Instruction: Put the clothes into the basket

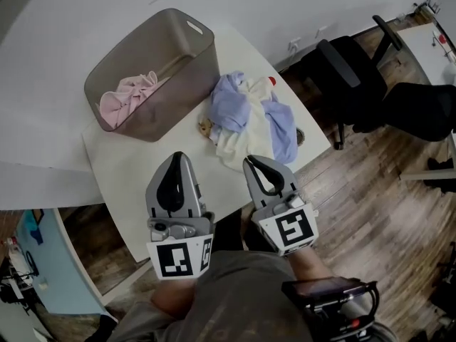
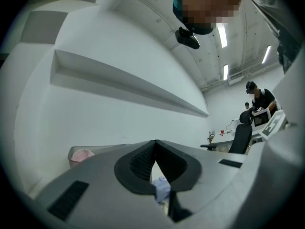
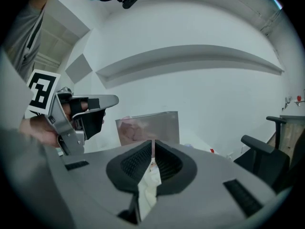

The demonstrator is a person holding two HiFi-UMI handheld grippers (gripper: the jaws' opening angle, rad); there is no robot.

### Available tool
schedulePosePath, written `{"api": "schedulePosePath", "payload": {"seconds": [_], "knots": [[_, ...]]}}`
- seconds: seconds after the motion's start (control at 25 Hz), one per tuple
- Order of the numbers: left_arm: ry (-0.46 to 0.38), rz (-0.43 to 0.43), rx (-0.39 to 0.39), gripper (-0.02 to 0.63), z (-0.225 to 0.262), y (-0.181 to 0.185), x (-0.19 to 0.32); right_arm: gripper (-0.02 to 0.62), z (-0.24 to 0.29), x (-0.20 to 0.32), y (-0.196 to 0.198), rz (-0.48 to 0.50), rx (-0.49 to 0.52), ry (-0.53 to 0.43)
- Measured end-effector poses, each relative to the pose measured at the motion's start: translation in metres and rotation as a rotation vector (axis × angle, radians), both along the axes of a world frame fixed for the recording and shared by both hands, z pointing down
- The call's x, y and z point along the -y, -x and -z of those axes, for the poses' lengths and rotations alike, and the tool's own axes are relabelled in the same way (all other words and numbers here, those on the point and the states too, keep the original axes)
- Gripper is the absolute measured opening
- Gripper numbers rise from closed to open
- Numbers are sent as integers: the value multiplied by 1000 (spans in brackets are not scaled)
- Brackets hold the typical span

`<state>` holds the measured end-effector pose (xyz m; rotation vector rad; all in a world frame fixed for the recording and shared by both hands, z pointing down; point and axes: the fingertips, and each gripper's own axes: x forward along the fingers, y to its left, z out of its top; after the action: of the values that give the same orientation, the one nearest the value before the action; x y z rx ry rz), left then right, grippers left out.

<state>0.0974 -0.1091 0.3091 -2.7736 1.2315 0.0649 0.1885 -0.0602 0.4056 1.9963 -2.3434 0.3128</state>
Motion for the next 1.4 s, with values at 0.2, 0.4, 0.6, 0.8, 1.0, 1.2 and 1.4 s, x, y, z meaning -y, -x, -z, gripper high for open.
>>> {"api": "schedulePosePath", "payload": {"seconds": [0.2, 0.4, 0.6, 0.8, 1.0, 1.2, 1.4], "knots": [[18, 5, -28, 8, -23, -2, 16, 147, -39, 7, -19, -29, -11, 24], [87, -2, -22, 8, -58, -9, 37, 452, -79, 27, -34, -43, -26, 123], [122, -41, -39, 8, -83, -24, 55, 559, -131, 51, -49, -36, -107, 277], [170, -38, -40, 8, -108, -28, 73, 580, -181, 70, -52, 10, -156, 426], [217, -19, -35, 8, -119, -27, 87, 572, -198, 79, -53, 22, -206, 529], [227, -28, -52, 8, -116, -29, 87, 282, -195, 83, -47, 24, -241, 510], [204, -4, -36, 8, -103, -25, 82, 127, -181, 83, -52, 3, -234, 456]]}}
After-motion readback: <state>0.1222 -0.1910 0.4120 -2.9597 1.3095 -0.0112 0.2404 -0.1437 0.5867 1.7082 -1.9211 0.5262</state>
